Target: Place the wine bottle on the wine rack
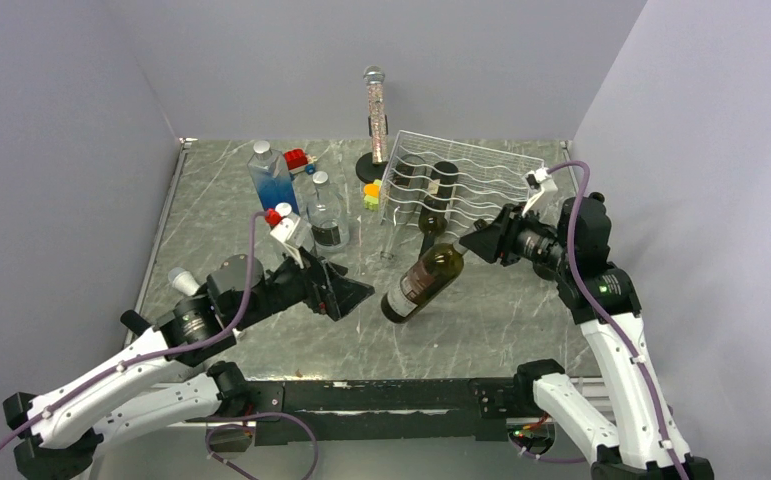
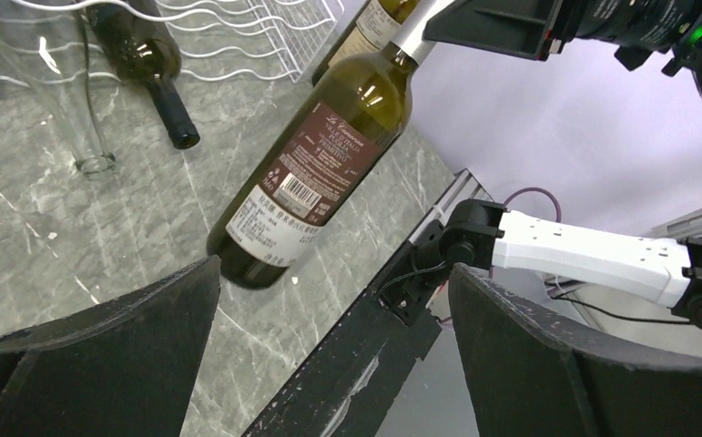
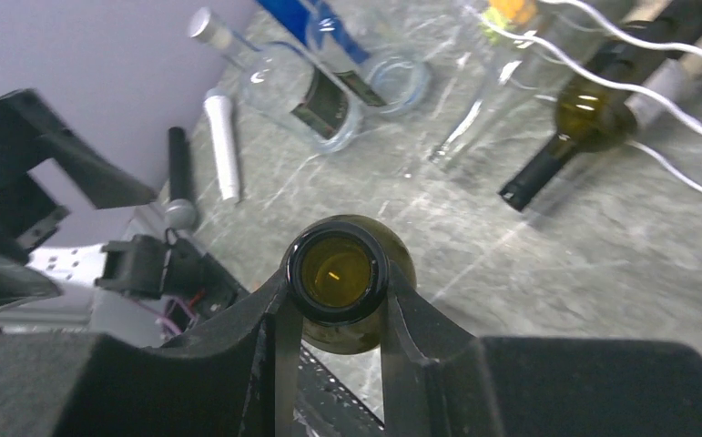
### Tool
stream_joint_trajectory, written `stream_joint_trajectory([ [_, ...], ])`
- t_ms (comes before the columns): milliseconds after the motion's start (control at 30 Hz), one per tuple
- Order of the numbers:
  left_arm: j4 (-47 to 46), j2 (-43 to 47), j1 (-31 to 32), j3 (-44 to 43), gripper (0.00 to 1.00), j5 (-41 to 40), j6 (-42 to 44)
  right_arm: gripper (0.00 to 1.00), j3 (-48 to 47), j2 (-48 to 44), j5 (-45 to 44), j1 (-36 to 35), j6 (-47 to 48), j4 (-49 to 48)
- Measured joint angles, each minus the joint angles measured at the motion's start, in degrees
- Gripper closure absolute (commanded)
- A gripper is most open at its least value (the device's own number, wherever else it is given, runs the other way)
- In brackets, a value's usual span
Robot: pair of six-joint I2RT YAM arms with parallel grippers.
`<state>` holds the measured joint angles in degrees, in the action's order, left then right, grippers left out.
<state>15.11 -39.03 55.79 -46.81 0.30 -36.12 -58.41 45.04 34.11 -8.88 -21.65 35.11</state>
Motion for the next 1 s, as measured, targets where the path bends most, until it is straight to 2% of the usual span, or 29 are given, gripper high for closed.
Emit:
stream_joint_trajectory([
  [300, -2.5, -5.1, 0.0, 3.2, 0.01, 1.2, 0.9, 1.00, 0.0, 8.4, 2.7, -9.4, -2.9, -8.2],
  [667, -4.7, -4.6, 0.0, 8.9, 0.01, 1.2, 1.0, 1.00, -1.7, 17.6, 11.2, -12.0, -6.5, -18.7],
  [1000, -5.9, -5.6, -0.1, 10.1, 0.01, 1.3, 1.0, 1.00, -4.7, 20.4, 16.6, -16.1, -9.9, -24.0],
])
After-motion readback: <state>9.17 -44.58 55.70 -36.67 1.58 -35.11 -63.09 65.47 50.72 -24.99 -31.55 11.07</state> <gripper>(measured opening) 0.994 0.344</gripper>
